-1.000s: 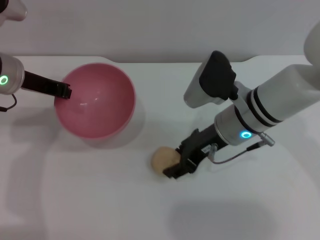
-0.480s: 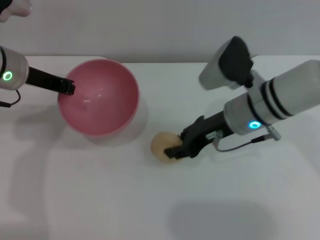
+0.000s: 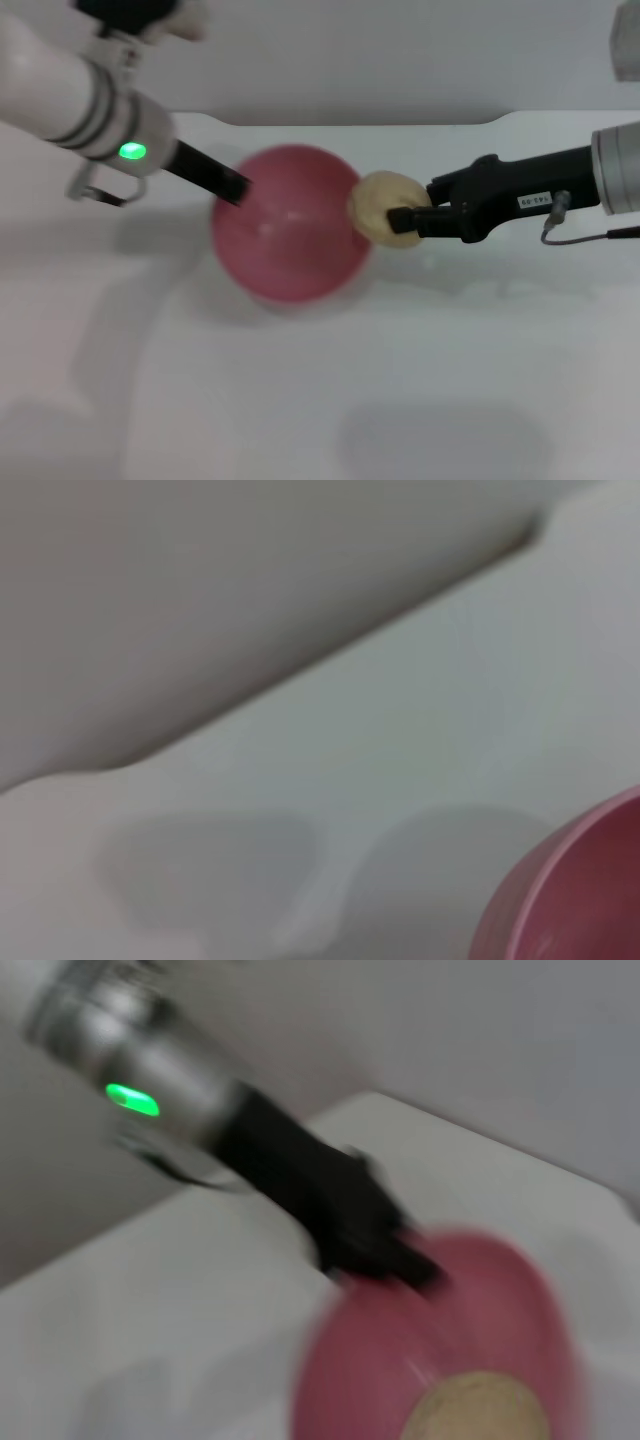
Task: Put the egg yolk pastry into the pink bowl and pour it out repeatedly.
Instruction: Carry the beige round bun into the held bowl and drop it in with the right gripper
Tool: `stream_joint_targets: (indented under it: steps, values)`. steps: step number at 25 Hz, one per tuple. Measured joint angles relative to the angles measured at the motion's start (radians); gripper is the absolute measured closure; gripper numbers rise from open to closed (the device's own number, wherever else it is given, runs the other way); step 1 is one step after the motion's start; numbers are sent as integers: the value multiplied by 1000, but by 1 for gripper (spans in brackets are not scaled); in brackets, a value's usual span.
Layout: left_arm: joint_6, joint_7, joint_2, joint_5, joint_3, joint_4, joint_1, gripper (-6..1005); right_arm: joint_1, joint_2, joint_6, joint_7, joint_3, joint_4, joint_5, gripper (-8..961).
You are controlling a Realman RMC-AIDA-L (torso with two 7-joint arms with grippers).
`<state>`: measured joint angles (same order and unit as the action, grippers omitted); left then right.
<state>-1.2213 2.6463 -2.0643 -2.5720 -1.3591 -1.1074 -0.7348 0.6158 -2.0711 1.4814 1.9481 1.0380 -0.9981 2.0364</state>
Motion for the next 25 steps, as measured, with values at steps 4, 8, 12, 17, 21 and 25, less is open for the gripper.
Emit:
stream_joint_targets:
  steps: [4, 8, 12, 17, 21, 25]
  values:
    - [25, 4, -5, 55, -128, 52, -62, 1001, 16, -1, 60, -28, 23, -55, -27, 690]
    - [50, 20, -8, 107, -210, 62, -94, 1001, 60, 1, 47, -10, 120, -50, 63, 709]
    - [63, 27, -9, 148, -260, 63, -105, 1001, 90, -2, 15, 74, 220, -47, 155, 729]
    - [64, 28, -10, 150, -257, 64, -105, 1000, 96, -4, 1, 95, 248, -59, 166, 764]
    - [68, 36, -9, 146, -257, 64, -104, 1000, 89, -4, 2, 97, 218, -68, 164, 612]
    - [137, 32, -6, 124, -265, 61, -82, 1000, 75, -2, 5, 124, 114, -88, 163, 504]
